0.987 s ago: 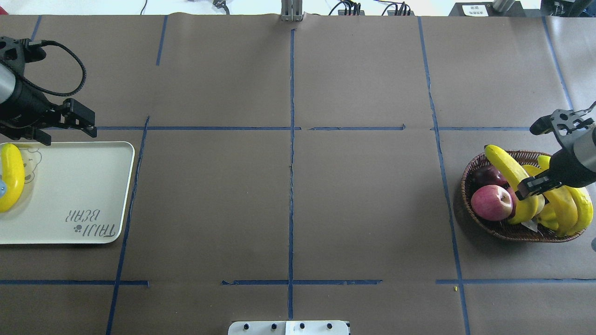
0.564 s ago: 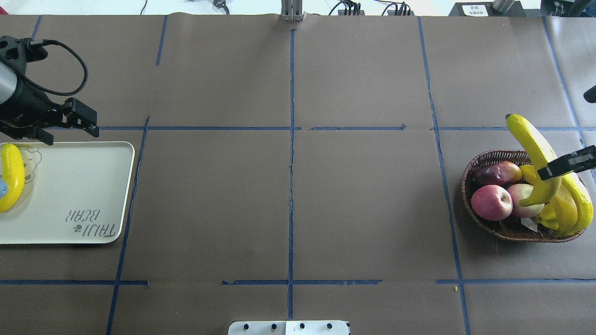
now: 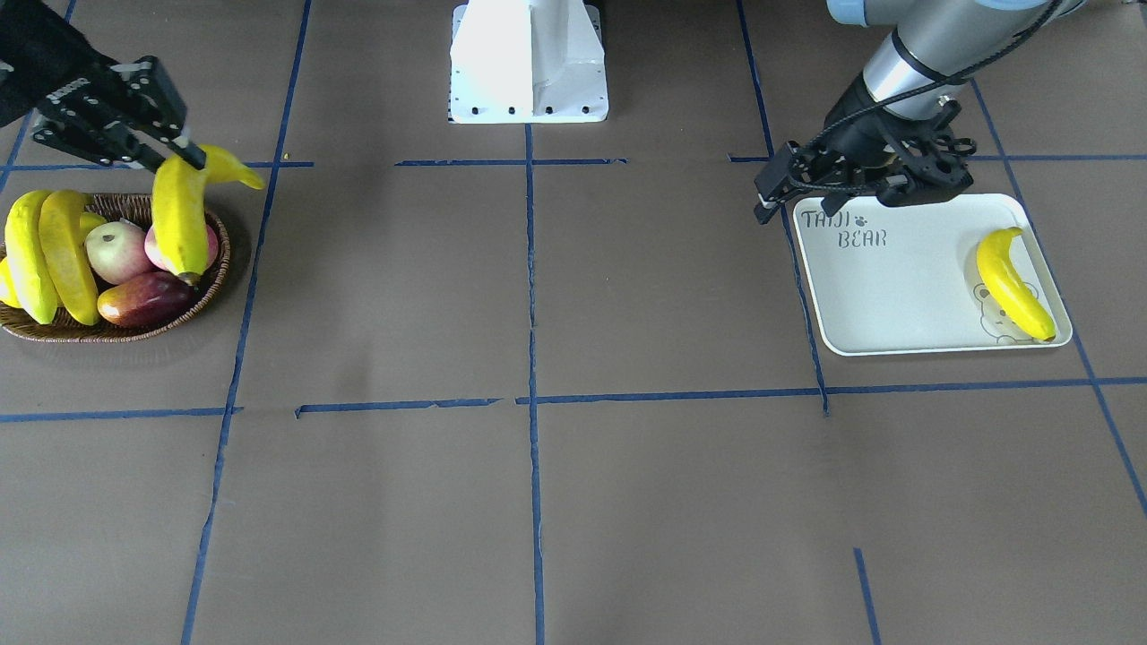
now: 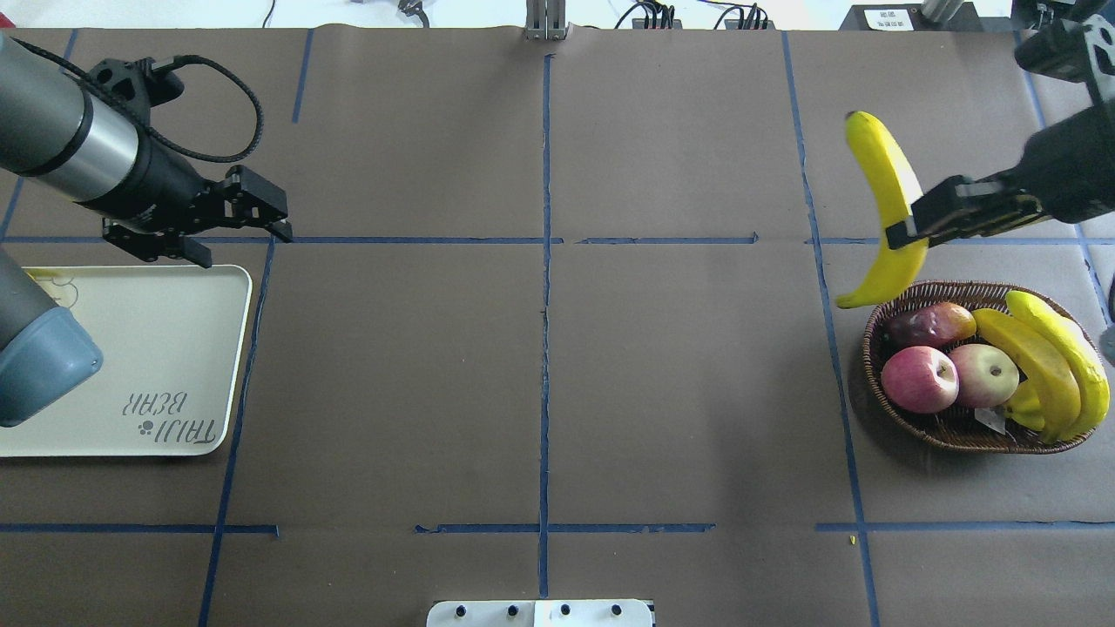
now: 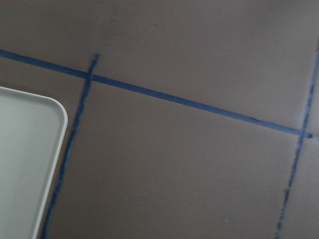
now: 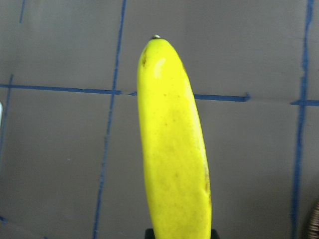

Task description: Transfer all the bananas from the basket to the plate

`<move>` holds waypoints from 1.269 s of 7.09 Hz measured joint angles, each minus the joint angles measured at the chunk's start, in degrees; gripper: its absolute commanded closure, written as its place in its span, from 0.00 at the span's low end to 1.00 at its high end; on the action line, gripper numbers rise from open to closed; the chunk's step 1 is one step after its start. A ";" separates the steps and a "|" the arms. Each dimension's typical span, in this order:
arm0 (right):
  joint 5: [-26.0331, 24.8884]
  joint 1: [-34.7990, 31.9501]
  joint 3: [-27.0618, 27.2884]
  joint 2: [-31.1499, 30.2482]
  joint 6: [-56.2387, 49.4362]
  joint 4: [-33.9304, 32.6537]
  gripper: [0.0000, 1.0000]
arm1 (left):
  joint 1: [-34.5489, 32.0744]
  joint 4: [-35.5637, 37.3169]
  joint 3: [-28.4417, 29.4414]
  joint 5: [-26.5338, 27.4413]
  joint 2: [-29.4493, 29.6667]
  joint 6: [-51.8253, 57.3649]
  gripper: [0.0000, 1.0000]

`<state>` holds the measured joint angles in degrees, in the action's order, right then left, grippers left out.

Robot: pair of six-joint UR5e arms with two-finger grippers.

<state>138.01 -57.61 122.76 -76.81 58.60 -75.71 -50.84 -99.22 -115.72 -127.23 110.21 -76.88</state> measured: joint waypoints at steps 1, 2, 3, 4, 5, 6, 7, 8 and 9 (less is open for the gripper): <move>-4.56 5.57 -0.90 4.78 9.11 3.33 1.00 | 0.63 -9.49 1.85 0.03 0.80 -5.85 0.00; -11.16 12.41 -1.33 8.38 15.11 5.81 1.00 | 0.88 -18.32 3.95 0.04 1.91 -11.09 0.00; -17.22 18.59 -1.56 10.89 17.79 7.15 1.00 | 1.48 -24.01 5.25 0.05 3.43 -15.22 0.00; -21.94 23.27 -1.58 12.37 19.11 7.70 1.00 | 3.08 -26.69 6.11 0.17 5.68 -18.20 0.00; -24.95 26.58 -1.49 13.12 19.86 7.92 1.00 | 5.08 -27.74 7.35 0.41 8.35 -19.80 0.00; -26.76 28.62 -1.50 13.66 20.19 7.98 1.00 | 6.80 -28.09 8.67 0.80 10.62 -20.41 0.00; -28.37 30.16 -1.57 14.14 20.31 7.97 1.00 | 8.66 -28.24 9.77 1.65 12.84 -20.68 0.01; -29.33 30.97 -1.59 14.37 20.35 7.96 1.00 | 10.02 -28.28 10.23 2.57 14.25 -20.79 0.01; -29.73 31.27 -1.58 14.50 20.37 7.97 0.99 | 10.88 -28.30 10.47 3.29 15.01 -20.84 0.04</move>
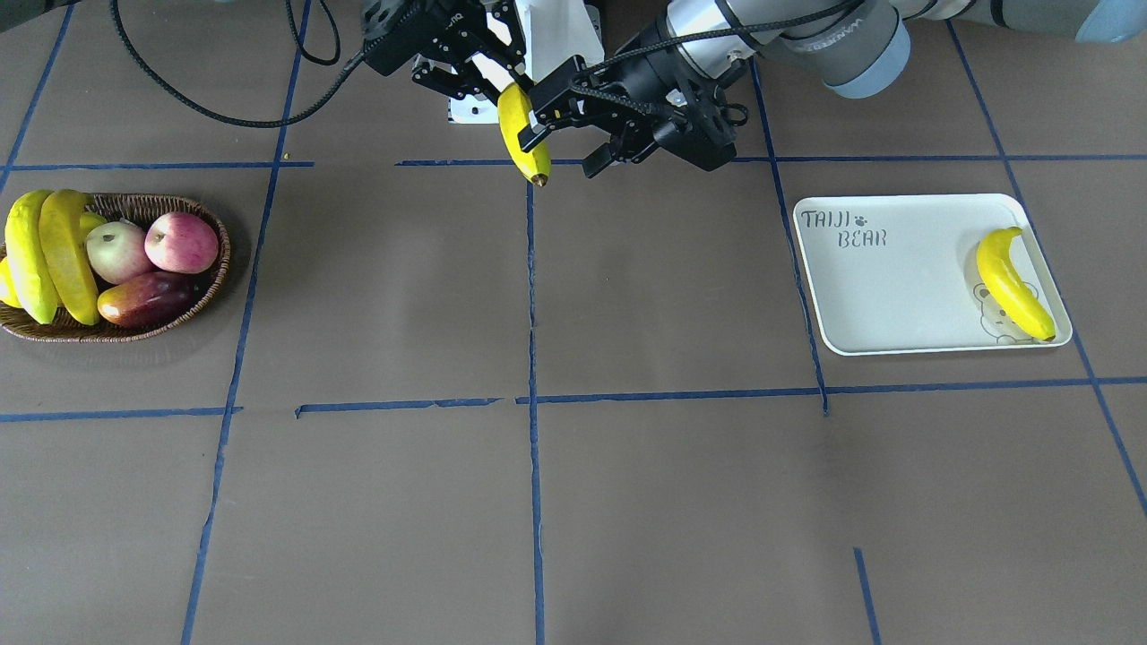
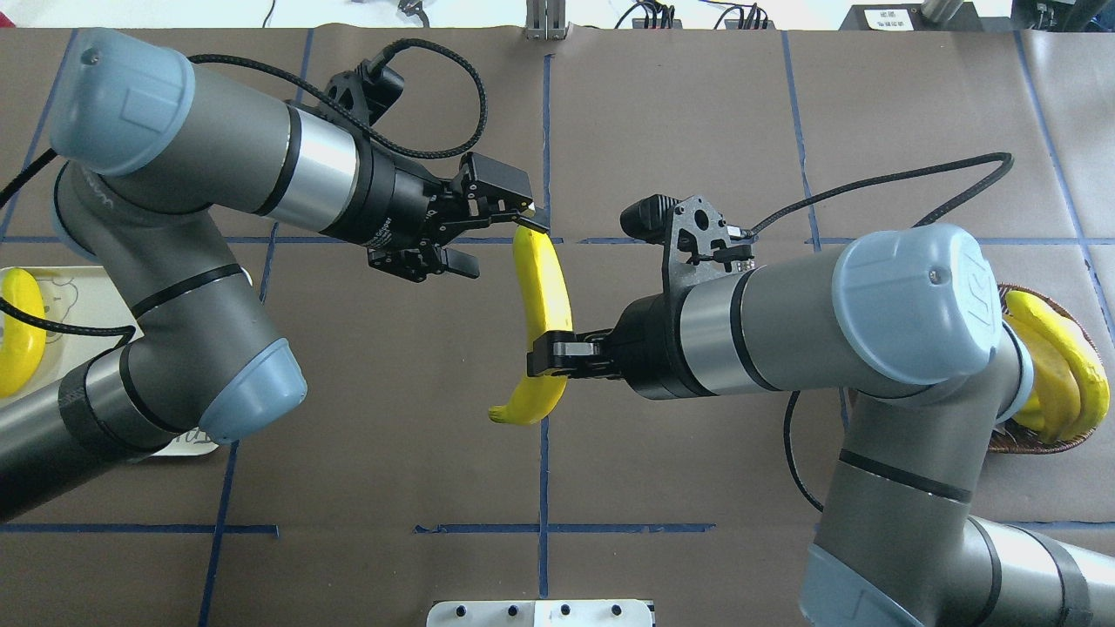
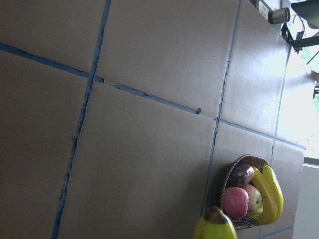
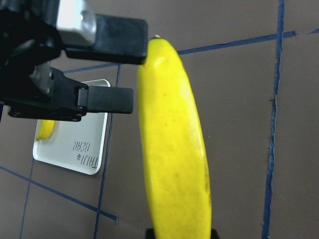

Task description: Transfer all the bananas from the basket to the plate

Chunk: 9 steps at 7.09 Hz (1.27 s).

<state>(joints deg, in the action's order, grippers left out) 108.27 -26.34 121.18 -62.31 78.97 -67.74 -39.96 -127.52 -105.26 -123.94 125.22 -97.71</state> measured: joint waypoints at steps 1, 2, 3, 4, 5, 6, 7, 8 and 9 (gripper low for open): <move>-0.14 0.10 0.07 0.11 -0.02 0.07 0.99 | 0.86 -0.01 0.17 0.58 0.44 0.01 0.07; -0.16 0.11 0.17 0.14 -0.03 0.12 0.99 | 1.93 -0.01 0.26 0.89 0.67 0.04 0.31; -0.17 0.12 0.21 0.16 -0.04 0.14 0.99 | 2.93 -0.01 0.26 1.01 0.85 0.04 0.93; -0.17 0.09 0.21 0.17 -0.04 0.15 0.95 | 3.50 -0.03 0.12 1.01 0.83 0.04 1.00; -0.17 0.07 0.21 0.17 -0.04 0.18 0.14 | 3.78 -0.21 -0.11 0.97 0.73 0.10 1.00; -0.17 0.07 0.16 0.17 -0.04 0.41 0.00 | 3.85 -0.50 -0.16 0.97 0.62 0.11 1.00; -0.19 0.05 0.13 0.16 0.02 0.80 0.00 | 3.87 -0.71 -0.20 0.98 0.57 0.09 1.00; -0.18 0.03 0.21 0.09 0.14 1.05 0.00 | 3.76 -0.80 -0.24 0.98 0.48 0.07 1.00; -0.03 -0.05 0.47 -0.04 0.19 1.12 0.00 | 3.39 -0.69 -0.27 0.98 0.38 0.08 1.00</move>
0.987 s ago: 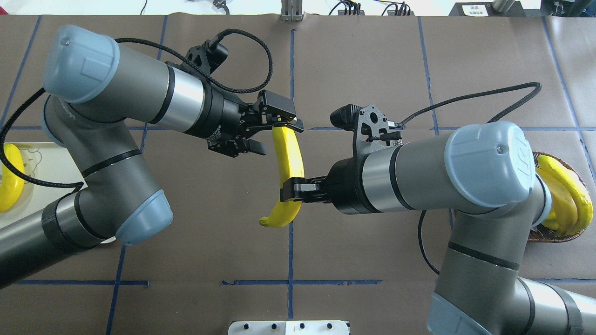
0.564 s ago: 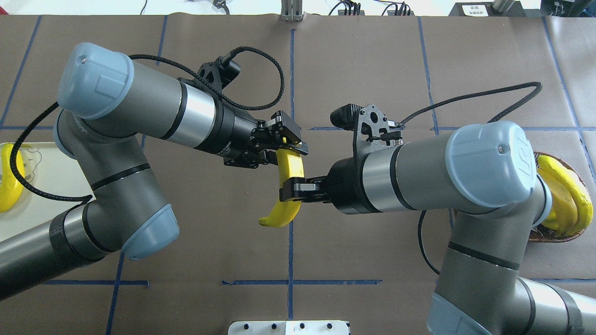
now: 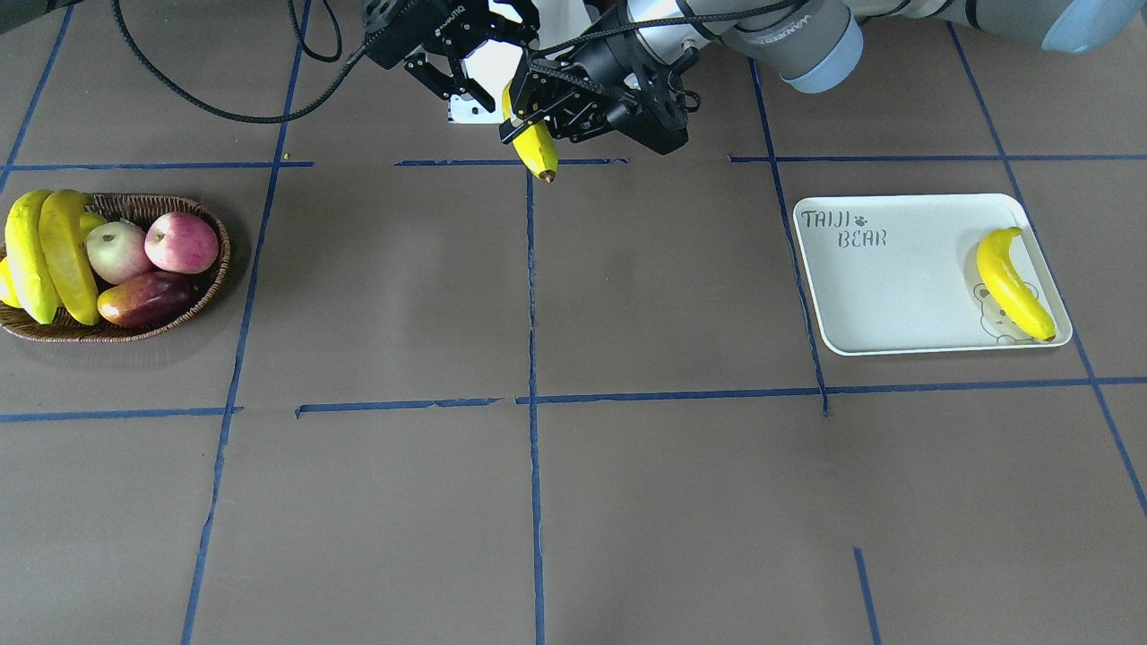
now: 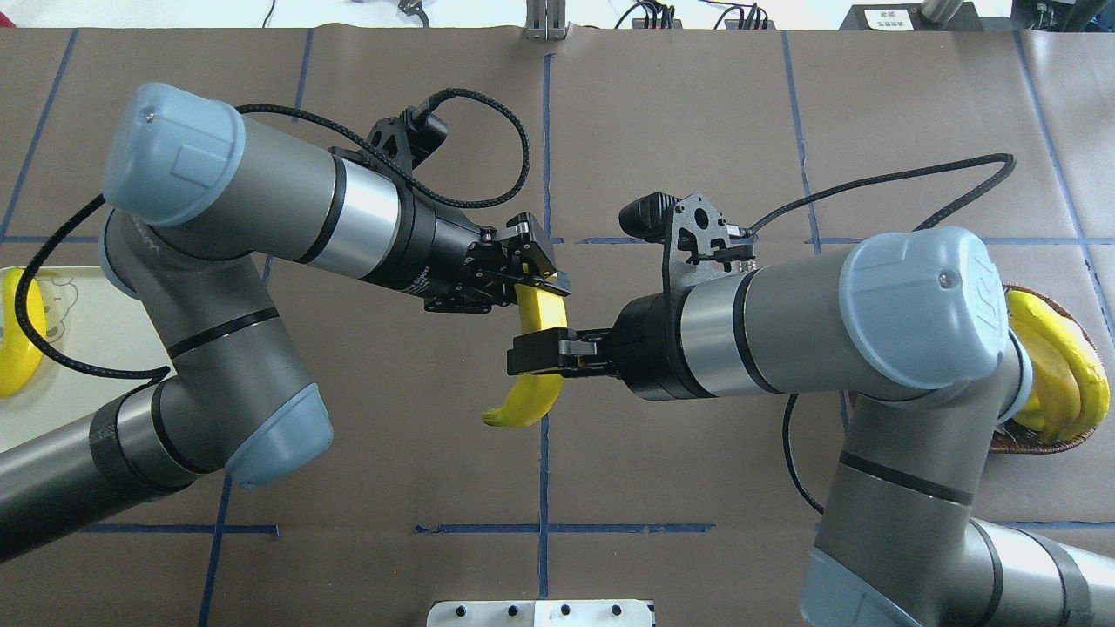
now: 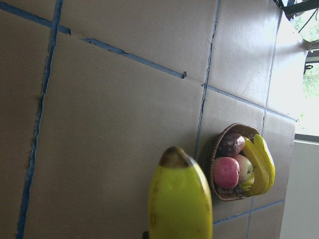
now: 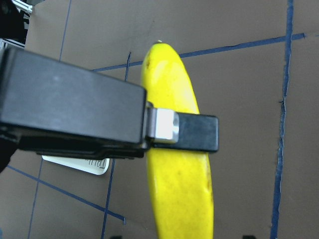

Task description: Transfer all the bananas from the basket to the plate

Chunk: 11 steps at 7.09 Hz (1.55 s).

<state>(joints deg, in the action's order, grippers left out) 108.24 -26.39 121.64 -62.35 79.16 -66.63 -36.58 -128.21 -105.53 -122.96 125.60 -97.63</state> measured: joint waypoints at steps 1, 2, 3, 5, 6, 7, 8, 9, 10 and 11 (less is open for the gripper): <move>0.32 -0.20 0.61 -0.25 0.02 -0.15 0.00 | -1.13 0.94 0.12 -0.12 -0.34 0.06 1.00; 0.75 -0.67 1.46 -0.70 0.03 -0.59 0.00 | -2.60 4.14 0.32 -0.22 -1.43 0.51 1.00; 1.75 -2.15 2.45 -1.60 0.01 -1.88 0.00 | -4.83 10.04 0.22 -0.16 -3.90 3.74 1.00; 4.87 -8.31 4.04 -2.70 -0.37 -8.94 0.00 | -11.44 20.93 -0.17 0.01 -12.26 18.38 1.00; 6.11 -11.19 4.39 -2.83 -0.94 -13.21 0.00 | -14.23 23.74 -0.04 0.08 -17.74 24.94 1.00; 6.94 -13.32 4.42 -3.13 -2.17 -16.02 0.00 | -15.85 24.82 0.27 0.11 -23.21 29.55 1.00; 7.46 -14.77 4.37 -3.66 -4.43 -18.22 0.00 | -16.53 25.21 0.83 0.15 -28.14 32.34 1.00; 7.64 -15.49 4.30 -3.94 -6.58 -20.02 0.00 | -16.75 25.30 1.77 0.32 -31.37 33.77 1.00; 7.68 -15.87 4.26 -3.98 -7.83 -21.11 0.00 | -16.85 25.31 2.94 1.44 -33.18 34.40 1.00; 7.67 -16.10 4.24 -4.00 -8.34 -21.59 0.00 | -16.90 25.17 4.18 3.80 -33.97 34.66 0.96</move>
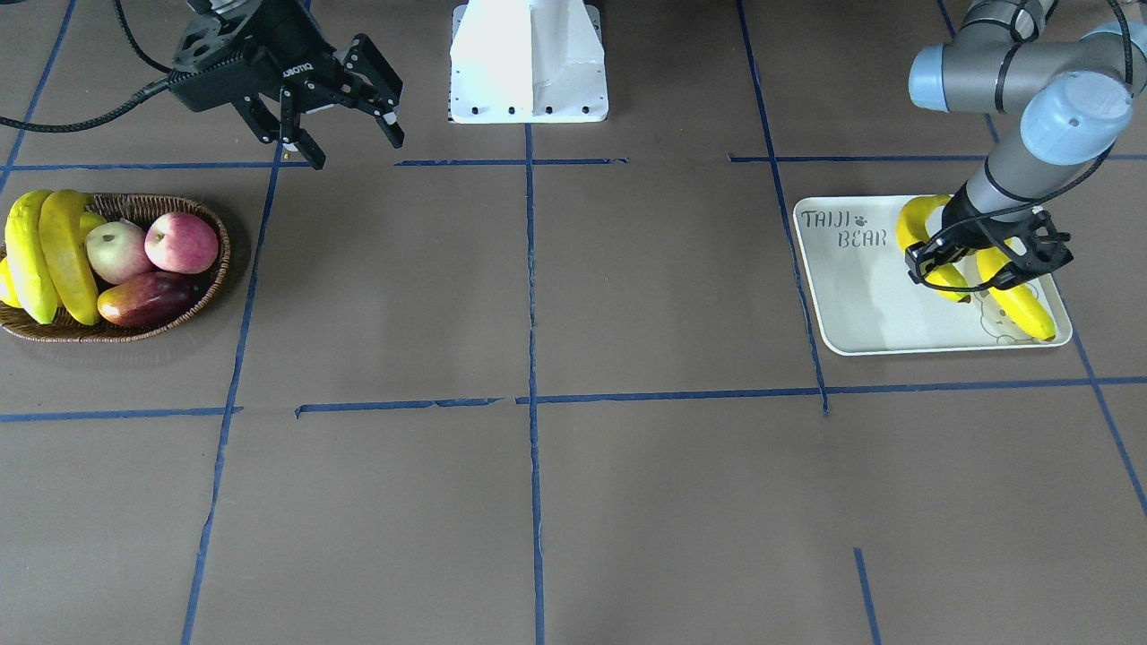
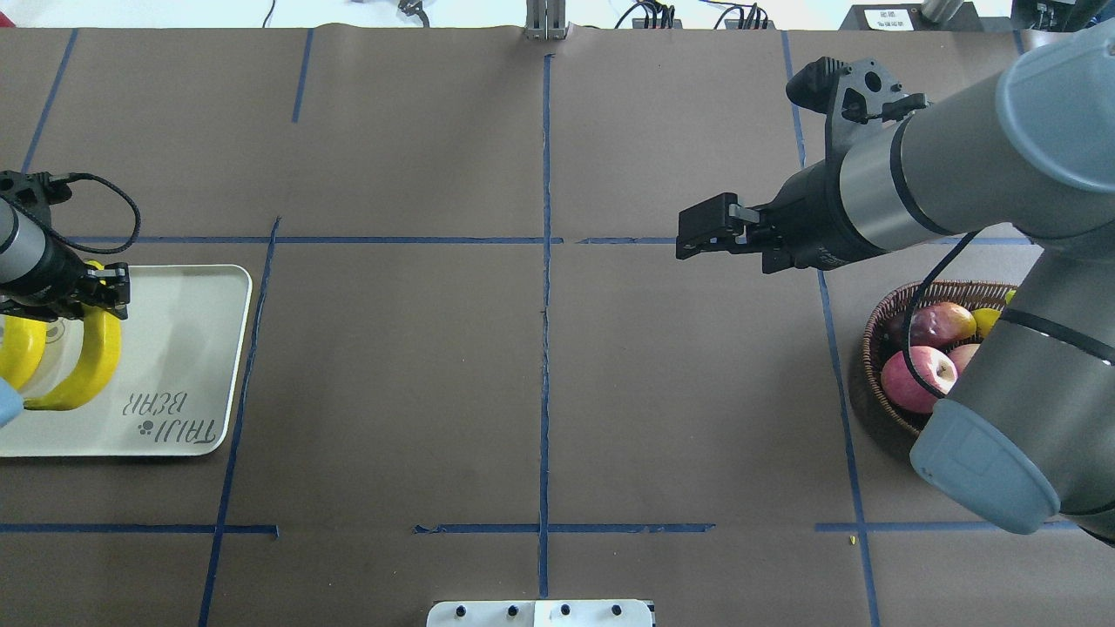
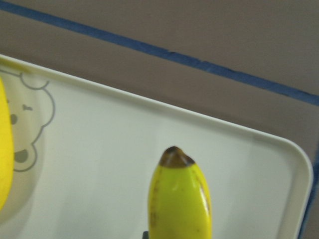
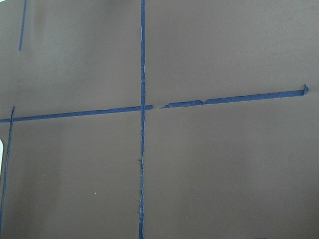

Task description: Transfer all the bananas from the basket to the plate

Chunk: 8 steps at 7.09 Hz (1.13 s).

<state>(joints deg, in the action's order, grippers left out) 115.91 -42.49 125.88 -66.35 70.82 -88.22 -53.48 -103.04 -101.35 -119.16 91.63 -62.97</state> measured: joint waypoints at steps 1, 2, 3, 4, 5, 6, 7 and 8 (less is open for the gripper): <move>-0.04 -0.13 -0.01 0.00 -0.17 -0.17 0.00 | -0.02 -0.26 1.14 2.61 -0.29 0.08 0.20; -0.04 -0.29 -0.01 0.03 -0.22 -0.19 0.00 | -0.04 -0.52 1.91 5.14 -0.39 0.05 0.00; -0.01 -0.49 0.00 0.11 -0.24 -0.20 0.00 | -0.04 -1.18 2.16 6.64 -0.21 -0.14 0.00; 0.03 -0.86 -0.01 0.07 -0.27 -0.22 0.00 | -0.05 -2.06 1.96 7.25 0.14 -0.33 0.00; 0.12 -1.50 -0.04 -0.39 -0.93 -0.28 0.00 | -0.51 -2.56 1.05 7.14 0.42 -0.47 0.00; 0.97 -2.81 -0.02 -1.96 -3.22 -0.32 0.00 | -1.42 -2.84 -1.05 5.87 0.95 -0.69 0.00; 3.04 -4.91 0.10 -5.05 -7.48 -0.13 0.00 | -2.04 -2.92 -3.92 4.27 1.71 -1.30 0.00; 5.42 -7.62 0.51 -9.86 -13.67 0.24 0.00 | -2.16 -2.76 -6.65 2.52 3.19 -3.26 0.00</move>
<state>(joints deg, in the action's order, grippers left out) 121.33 -50.11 126.39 -76.21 57.15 -87.98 -55.64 -105.80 -108.00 -116.65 94.82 -66.23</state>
